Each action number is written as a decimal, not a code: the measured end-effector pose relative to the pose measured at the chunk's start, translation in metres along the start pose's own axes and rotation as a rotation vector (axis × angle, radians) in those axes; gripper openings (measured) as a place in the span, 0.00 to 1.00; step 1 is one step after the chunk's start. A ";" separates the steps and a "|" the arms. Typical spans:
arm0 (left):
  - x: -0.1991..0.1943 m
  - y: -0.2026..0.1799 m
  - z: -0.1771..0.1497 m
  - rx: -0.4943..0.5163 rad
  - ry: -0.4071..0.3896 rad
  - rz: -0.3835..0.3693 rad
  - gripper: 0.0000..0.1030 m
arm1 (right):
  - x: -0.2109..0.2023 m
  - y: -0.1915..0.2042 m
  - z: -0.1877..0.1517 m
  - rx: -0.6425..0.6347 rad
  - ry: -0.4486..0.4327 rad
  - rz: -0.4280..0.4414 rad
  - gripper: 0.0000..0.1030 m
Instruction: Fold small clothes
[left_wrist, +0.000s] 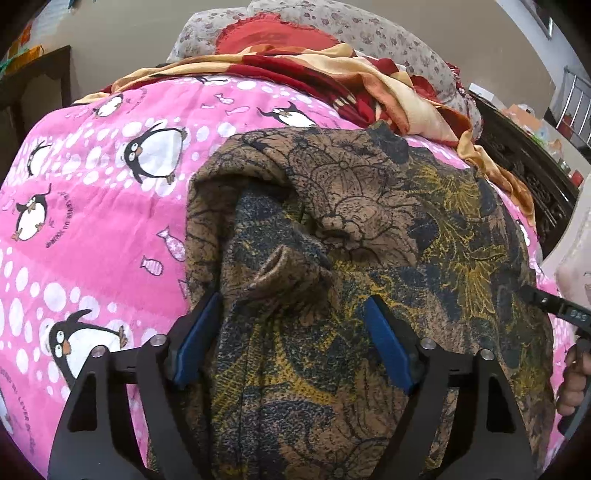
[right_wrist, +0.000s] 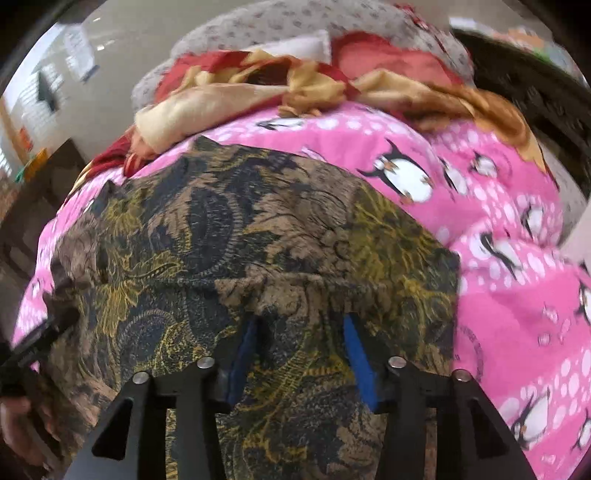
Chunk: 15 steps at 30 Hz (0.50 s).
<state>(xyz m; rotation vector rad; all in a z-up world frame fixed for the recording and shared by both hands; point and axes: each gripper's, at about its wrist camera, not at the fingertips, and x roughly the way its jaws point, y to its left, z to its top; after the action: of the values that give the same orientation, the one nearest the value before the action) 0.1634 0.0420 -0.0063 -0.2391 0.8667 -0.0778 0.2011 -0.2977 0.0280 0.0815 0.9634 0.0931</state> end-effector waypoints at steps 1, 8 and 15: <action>0.000 -0.001 0.000 0.006 0.002 0.003 0.79 | -0.009 0.002 -0.002 -0.016 -0.018 -0.019 0.45; -0.049 -0.018 -0.013 0.038 -0.076 0.024 0.79 | -0.064 0.012 -0.066 -0.068 -0.098 -0.012 0.45; -0.032 -0.044 -0.045 0.181 0.032 0.086 0.81 | -0.028 -0.001 -0.089 0.020 -0.064 0.019 0.57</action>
<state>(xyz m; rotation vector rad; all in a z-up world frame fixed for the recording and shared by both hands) 0.1095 -0.0037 -0.0002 -0.0306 0.8953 -0.0795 0.1120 -0.2990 -0.0004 0.1110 0.8999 0.0977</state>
